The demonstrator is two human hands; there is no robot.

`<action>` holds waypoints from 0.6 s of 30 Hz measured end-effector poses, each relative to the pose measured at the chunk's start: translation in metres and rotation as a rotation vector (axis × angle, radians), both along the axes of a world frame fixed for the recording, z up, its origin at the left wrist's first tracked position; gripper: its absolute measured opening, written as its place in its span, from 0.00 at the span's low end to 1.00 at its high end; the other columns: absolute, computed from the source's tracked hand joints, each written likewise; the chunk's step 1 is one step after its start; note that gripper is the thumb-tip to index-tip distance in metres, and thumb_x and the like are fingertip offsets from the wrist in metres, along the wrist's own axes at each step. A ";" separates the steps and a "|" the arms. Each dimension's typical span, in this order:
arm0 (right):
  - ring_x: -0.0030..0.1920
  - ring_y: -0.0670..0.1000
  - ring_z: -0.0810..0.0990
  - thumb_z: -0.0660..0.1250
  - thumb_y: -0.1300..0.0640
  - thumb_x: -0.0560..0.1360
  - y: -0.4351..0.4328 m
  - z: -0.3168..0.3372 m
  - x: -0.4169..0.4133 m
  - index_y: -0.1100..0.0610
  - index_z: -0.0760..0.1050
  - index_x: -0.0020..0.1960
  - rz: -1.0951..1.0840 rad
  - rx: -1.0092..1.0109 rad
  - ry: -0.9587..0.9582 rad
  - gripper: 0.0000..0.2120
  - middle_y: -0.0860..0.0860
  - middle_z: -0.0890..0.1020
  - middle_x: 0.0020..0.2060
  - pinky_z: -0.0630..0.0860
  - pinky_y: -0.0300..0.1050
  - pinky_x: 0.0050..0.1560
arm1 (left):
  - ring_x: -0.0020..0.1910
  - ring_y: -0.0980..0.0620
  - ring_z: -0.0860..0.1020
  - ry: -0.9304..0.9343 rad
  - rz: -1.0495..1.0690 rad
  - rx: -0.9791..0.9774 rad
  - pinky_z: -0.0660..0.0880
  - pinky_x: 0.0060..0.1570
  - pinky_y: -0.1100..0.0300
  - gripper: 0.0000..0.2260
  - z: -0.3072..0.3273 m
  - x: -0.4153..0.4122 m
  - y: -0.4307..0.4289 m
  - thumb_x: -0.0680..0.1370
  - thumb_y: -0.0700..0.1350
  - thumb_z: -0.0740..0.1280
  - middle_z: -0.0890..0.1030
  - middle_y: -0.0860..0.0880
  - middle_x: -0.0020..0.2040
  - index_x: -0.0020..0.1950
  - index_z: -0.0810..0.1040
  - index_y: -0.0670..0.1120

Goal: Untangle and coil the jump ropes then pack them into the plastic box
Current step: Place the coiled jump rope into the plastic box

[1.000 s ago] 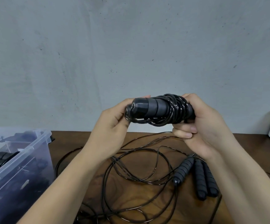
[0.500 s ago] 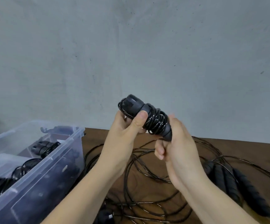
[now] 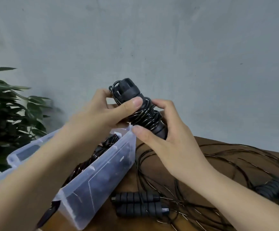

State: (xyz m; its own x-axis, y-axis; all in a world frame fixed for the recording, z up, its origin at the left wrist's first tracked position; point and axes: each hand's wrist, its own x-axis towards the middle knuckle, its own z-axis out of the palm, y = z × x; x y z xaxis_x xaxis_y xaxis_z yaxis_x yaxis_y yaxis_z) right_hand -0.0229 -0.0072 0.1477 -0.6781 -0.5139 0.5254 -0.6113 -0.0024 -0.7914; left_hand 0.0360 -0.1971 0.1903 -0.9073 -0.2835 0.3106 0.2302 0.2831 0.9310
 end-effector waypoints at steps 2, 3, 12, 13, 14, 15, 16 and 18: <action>0.52 0.40 0.85 0.73 0.44 0.80 -0.020 0.006 0.001 0.40 0.70 0.69 0.021 0.022 0.033 0.21 0.37 0.85 0.53 0.79 0.34 0.49 | 0.56 0.51 0.86 -0.014 0.030 -0.078 0.75 0.58 0.50 0.32 0.008 0.009 -0.021 0.71 0.63 0.76 0.88 0.48 0.57 0.69 0.74 0.50; 0.51 0.40 0.86 0.72 0.42 0.80 -0.029 0.007 0.001 0.41 0.70 0.68 0.021 0.050 0.056 0.19 0.39 0.85 0.52 0.80 0.36 0.50 | 0.56 0.55 0.85 -0.038 0.045 -0.126 0.73 0.54 0.52 0.30 0.011 0.011 -0.031 0.70 0.65 0.75 0.87 0.50 0.57 0.68 0.77 0.51; 0.46 0.46 0.84 0.65 0.33 0.82 -0.115 -0.007 -0.007 0.44 0.75 0.61 0.096 0.449 0.128 0.17 0.47 0.85 0.46 0.82 0.56 0.52 | 0.42 0.54 0.79 -0.326 0.085 -0.175 0.70 0.47 0.53 0.24 -0.010 0.030 -0.131 0.72 0.62 0.80 0.83 0.49 0.45 0.61 0.83 0.48; 0.45 0.48 0.84 0.64 0.31 0.81 -0.121 -0.008 -0.006 0.45 0.76 0.58 0.104 0.488 0.134 0.18 0.48 0.85 0.45 0.82 0.58 0.52 | 0.40 0.53 0.79 -0.369 0.070 -0.171 0.71 0.46 0.54 0.23 -0.012 0.031 -0.138 0.73 0.60 0.79 0.83 0.48 0.45 0.62 0.82 0.50; 0.45 0.49 0.83 0.63 0.30 0.81 -0.128 -0.008 -0.005 0.46 0.77 0.56 0.110 0.518 0.140 0.20 0.48 0.85 0.44 0.81 0.59 0.52 | 0.40 0.52 0.79 -0.418 0.036 -0.171 0.72 0.45 0.54 0.21 -0.012 0.033 -0.145 0.74 0.60 0.76 0.83 0.47 0.46 0.62 0.83 0.52; 0.44 0.50 0.83 0.63 0.29 0.80 -0.135 -0.006 -0.005 0.48 0.78 0.53 0.122 0.552 0.141 0.23 0.49 0.85 0.44 0.81 0.59 0.51 | 0.41 0.51 0.79 -0.469 -0.012 -0.188 0.72 0.44 0.54 0.19 -0.012 0.034 -0.153 0.75 0.59 0.73 0.83 0.45 0.48 0.62 0.83 0.52; 0.43 0.50 0.83 0.63 0.29 0.80 -0.140 -0.004 -0.006 0.51 0.79 0.50 0.143 0.590 0.126 0.24 0.49 0.84 0.42 0.81 0.55 0.49 | 0.42 0.49 0.80 -0.522 -0.066 -0.209 0.71 0.44 0.54 0.17 -0.011 0.035 -0.160 0.77 0.58 0.70 0.84 0.43 0.49 0.61 0.83 0.50; 0.35 0.47 0.80 0.65 0.30 0.80 -0.151 0.004 -0.006 0.53 0.77 0.42 0.202 0.645 0.070 0.26 0.48 0.82 0.33 0.76 0.47 0.39 | 0.44 0.47 0.80 -0.593 -0.126 -0.261 0.72 0.43 0.55 0.15 -0.011 0.036 -0.181 0.81 0.58 0.69 0.83 0.42 0.49 0.57 0.83 0.47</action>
State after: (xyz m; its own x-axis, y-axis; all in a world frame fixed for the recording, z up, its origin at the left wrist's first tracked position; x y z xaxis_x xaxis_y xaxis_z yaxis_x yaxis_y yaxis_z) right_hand -0.0284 -0.1580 0.1515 -0.5113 -0.8522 0.1110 -0.6986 0.3369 -0.6312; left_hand 0.0717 -0.3777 0.1789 -0.9670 -0.1469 -0.2082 -0.2545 0.5208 0.8149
